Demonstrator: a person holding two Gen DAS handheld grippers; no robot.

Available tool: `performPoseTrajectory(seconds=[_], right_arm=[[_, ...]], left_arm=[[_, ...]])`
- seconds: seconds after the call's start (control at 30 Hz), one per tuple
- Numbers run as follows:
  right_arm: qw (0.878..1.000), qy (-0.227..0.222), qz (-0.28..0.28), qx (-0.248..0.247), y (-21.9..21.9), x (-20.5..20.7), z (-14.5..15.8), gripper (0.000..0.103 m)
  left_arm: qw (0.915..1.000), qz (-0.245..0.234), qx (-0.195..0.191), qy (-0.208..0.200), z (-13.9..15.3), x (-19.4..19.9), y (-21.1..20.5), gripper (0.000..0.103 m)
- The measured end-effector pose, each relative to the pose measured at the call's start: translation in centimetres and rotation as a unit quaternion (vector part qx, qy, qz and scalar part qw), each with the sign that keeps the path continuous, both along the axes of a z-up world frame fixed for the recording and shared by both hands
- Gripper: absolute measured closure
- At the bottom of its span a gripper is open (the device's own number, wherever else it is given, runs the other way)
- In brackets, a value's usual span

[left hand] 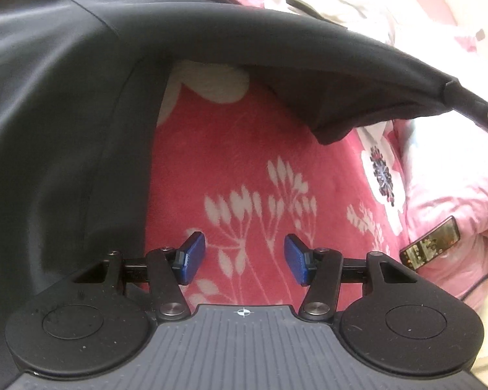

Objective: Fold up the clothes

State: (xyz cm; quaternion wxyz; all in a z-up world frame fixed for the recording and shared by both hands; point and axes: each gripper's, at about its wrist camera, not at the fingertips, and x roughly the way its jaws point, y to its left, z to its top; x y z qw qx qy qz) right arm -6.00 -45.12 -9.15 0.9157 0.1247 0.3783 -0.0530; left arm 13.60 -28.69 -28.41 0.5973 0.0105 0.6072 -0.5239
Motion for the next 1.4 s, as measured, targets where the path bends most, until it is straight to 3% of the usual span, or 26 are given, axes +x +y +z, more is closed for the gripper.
performPoseTrajectory(seconds=[0.07, 0.13, 0.23, 0.37, 0.4, 0.47, 0.53, 0.63, 0.73, 0.8, 0.87, 0.9, 0.97, 1.03, 1.1, 1.2, 1.27, 1.4], right_arm=[[0.999, 0.04, 0.027, -0.012, 0.7, 0.7, -1.7, 0.099], [0.996, 0.084, 0.031, 0.015, 1.0, 0.3, -4.9, 0.099], [0.985, 0.148, 0.012, 0.086, 1.1, -1.1, -10.4, 0.098], [0.956, 0.202, -0.051, 0.206, -0.1, -3.4, -15.8, 0.097], [0.953, 0.19, -0.067, 0.225, -0.8, -4.3, -15.6, 0.094], [0.948, 0.161, -0.101, 0.255, -2.3, -5.8, -15.0, 0.079], [0.949, 0.12, -0.142, 0.253, -4.5, -7.1, -13.7, 0.074], [0.955, 0.058, -0.196, 0.216, -7.8, -7.6, -11.8, 0.074], [0.972, 0.029, -0.186, 0.137, -9.2, -5.1, -10.6, 0.074], [0.982, 0.024, -0.167, 0.083, -9.4, -2.8, -10.2, 0.075], [0.986, 0.025, -0.144, 0.076, -10.0, -0.9, -11.1, 0.075], [0.988, 0.035, -0.13, 0.078, -10.3, 0.1, -12.1, 0.075], [0.989, 0.095, -0.105, 0.042, -10.7, 1.7, -15.0, 0.079], [0.988, 0.108, -0.107, 0.021, -11.8, 1.9, -16.6, 0.08], [0.981, 0.094, -0.168, 0.026, -13.4, 1.4, -16.1, 0.083], [0.963, 0.082, -0.256, -0.013, -14.7, -0.1, -14.9, 0.077], [0.953, 0.073, -0.292, 0.026, -15.7, -1.7, -14.5, 0.077], [0.924, 0.042, -0.356, 0.134, -16.8, -5.1, -14.6, 0.063]], left_arm=[[1.0, 0.0, 0.0, 0.001, 0.0, 0.1, 0.1, 0.049], [1.0, 0.0, -0.001, 0.003, 0.0, 0.3, 0.2, 0.049], [1.0, 0.0, -0.001, 0.004, 0.0, 0.5, 0.4, 0.049], [1.0, -0.008, -0.004, 0.0, 0.4, 0.6, 0.1, 0.049], [0.9999, -0.011, -0.008, -0.002, 0.6, 0.5, -0.1, 0.049], [0.9996, -0.02, -0.018, -0.007, 1.1, 0.2, -0.8, 0.049], [0.9989, -0.032, -0.031, -0.013, 1.8, -0.2, -1.9, 0.049], [0.9968, -0.057, -0.05, -0.027, 2.6, -1.3, -4.0, 0.049], [0.996, -0.072, -0.04, -0.034, 2.1, -2.0, -4.8, 0.049], [0.9955, -0.081, -0.033, -0.038, 1.8, -2.5, -5.2, 0.049], [0.9947, -0.09, -0.025, -0.042, 1.4, -3.0, -5.7, 0.049], [0.9943, -0.094, -0.021, -0.044, 1.2, -3.2, -5.9, 0.049], [0.9934, -0.104, -0.014, -0.048, 0.8, -3.7, -6.3, 0.049], [0.9923, -0.113, -0.006, -0.052, 0.5, -4.1, -6.8, 0.049], [0.991, -0.122, 0.002, -0.056, 0.1, -4.6, -7.2, 0.049], [0.9888, -0.135, 0.013, -0.062, -0.5, -5.3, -7.8, 0.049], [0.9878, -0.141, 0.013, -0.066, -0.4, -5.4, -7.8, 0.049], [0.9838, -0.158, 0.013, -0.084, -0.3, -5.9, -7.4, 0.049]])
